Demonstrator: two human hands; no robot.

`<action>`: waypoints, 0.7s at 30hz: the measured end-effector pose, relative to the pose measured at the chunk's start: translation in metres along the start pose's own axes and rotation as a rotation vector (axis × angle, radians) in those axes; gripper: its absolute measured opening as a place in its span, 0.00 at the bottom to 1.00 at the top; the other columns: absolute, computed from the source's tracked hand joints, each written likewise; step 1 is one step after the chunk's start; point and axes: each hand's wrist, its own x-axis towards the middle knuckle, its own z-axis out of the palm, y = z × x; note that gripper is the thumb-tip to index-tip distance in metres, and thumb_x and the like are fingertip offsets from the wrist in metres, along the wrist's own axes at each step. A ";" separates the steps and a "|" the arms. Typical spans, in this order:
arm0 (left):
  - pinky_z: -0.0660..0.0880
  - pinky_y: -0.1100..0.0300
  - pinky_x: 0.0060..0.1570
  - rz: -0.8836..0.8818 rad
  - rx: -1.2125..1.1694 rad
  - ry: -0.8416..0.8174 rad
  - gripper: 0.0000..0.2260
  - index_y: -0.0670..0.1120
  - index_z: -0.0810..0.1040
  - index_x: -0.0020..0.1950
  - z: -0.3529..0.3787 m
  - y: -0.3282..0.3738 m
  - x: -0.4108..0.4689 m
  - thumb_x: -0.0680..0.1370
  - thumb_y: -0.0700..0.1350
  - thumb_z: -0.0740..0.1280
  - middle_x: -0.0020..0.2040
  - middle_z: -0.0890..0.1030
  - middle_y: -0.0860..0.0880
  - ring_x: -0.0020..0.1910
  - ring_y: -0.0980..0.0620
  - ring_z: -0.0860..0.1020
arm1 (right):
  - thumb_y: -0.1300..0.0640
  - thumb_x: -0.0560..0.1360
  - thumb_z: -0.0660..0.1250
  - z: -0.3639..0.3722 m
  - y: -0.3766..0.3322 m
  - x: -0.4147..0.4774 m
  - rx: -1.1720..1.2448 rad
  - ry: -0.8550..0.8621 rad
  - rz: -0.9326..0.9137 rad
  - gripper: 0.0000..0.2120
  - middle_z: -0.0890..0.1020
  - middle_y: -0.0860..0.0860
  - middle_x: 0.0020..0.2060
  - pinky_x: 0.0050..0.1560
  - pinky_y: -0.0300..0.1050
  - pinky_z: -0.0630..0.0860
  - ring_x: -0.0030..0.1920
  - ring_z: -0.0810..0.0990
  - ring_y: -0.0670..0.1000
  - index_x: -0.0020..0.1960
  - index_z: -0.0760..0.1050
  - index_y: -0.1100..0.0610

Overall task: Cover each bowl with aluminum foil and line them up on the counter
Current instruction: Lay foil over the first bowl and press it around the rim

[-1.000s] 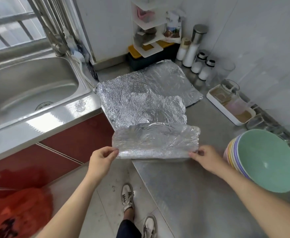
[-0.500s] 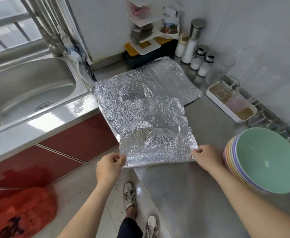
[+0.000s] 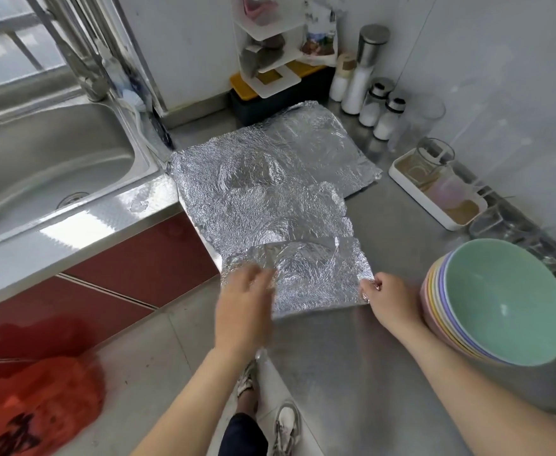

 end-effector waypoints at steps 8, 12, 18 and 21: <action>0.35 0.46 0.74 0.150 0.196 -0.535 0.26 0.60 0.48 0.79 0.054 0.011 -0.009 0.82 0.64 0.45 0.79 0.44 0.49 0.78 0.45 0.41 | 0.50 0.77 0.65 -0.003 0.004 0.001 0.029 0.006 -0.067 0.18 0.76 0.55 0.29 0.39 0.54 0.71 0.36 0.75 0.62 0.32 0.68 0.57; 0.35 0.44 0.74 0.148 0.206 -0.559 0.26 0.62 0.40 0.78 0.056 0.005 -0.015 0.81 0.66 0.41 0.79 0.41 0.50 0.77 0.46 0.38 | 0.51 0.76 0.66 -0.003 0.007 0.003 0.041 0.012 -0.072 0.17 0.75 0.54 0.28 0.38 0.53 0.70 0.35 0.75 0.61 0.33 0.68 0.57; 0.36 0.42 0.74 0.169 0.199 -0.579 0.27 0.64 0.38 0.77 0.062 0.010 -0.010 0.80 0.68 0.42 0.79 0.38 0.53 0.76 0.49 0.33 | 0.50 0.76 0.66 -0.009 0.018 0.006 0.033 0.009 -0.035 0.14 0.79 0.54 0.33 0.40 0.51 0.69 0.38 0.77 0.59 0.35 0.70 0.54; 0.35 0.41 0.73 0.157 0.205 -0.581 0.27 0.64 0.38 0.77 0.064 0.013 -0.008 0.80 0.68 0.43 0.78 0.35 0.53 0.76 0.50 0.31 | 0.50 0.75 0.68 -0.016 0.012 0.005 0.006 0.041 -0.007 0.09 0.80 0.54 0.38 0.44 0.51 0.71 0.43 0.78 0.60 0.43 0.74 0.55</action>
